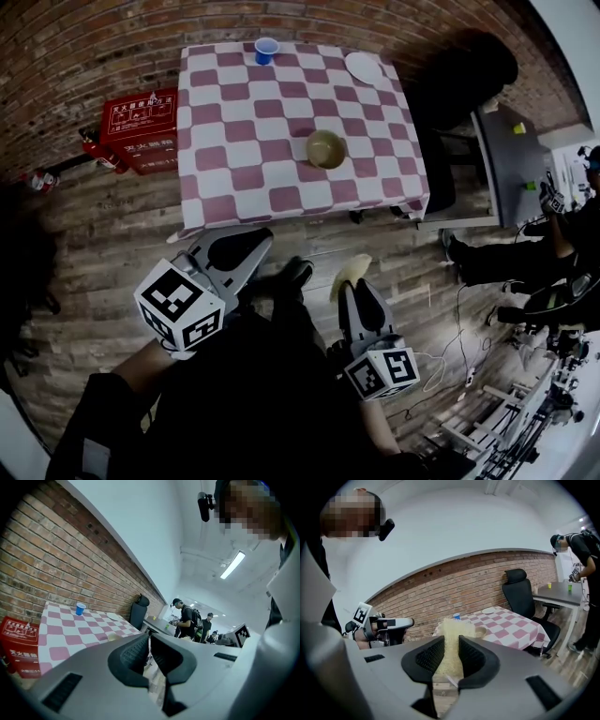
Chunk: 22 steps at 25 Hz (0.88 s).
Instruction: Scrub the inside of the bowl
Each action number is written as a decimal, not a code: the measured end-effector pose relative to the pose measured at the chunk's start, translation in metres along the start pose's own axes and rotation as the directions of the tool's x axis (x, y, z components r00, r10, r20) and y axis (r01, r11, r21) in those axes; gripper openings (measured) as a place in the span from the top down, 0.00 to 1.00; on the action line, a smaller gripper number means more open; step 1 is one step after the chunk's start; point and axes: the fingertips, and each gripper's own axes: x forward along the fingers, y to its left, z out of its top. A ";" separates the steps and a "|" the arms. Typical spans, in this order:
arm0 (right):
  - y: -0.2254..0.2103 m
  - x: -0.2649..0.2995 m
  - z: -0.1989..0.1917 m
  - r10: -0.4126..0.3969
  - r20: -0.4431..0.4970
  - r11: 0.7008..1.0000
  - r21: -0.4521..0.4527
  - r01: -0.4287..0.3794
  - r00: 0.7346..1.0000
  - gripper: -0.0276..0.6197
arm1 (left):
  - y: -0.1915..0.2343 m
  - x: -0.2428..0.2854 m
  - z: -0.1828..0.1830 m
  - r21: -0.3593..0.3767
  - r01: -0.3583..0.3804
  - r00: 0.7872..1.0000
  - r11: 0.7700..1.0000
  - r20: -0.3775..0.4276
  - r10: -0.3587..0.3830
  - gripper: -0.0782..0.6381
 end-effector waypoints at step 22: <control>-0.215 0.168 0.089 0.283 -0.181 0.958 0.006 -0.287 0.942 0.80 | 0.055 0.232 0.034 0.007 -0.349 0.936 0.937 -0.037 0.349 0.86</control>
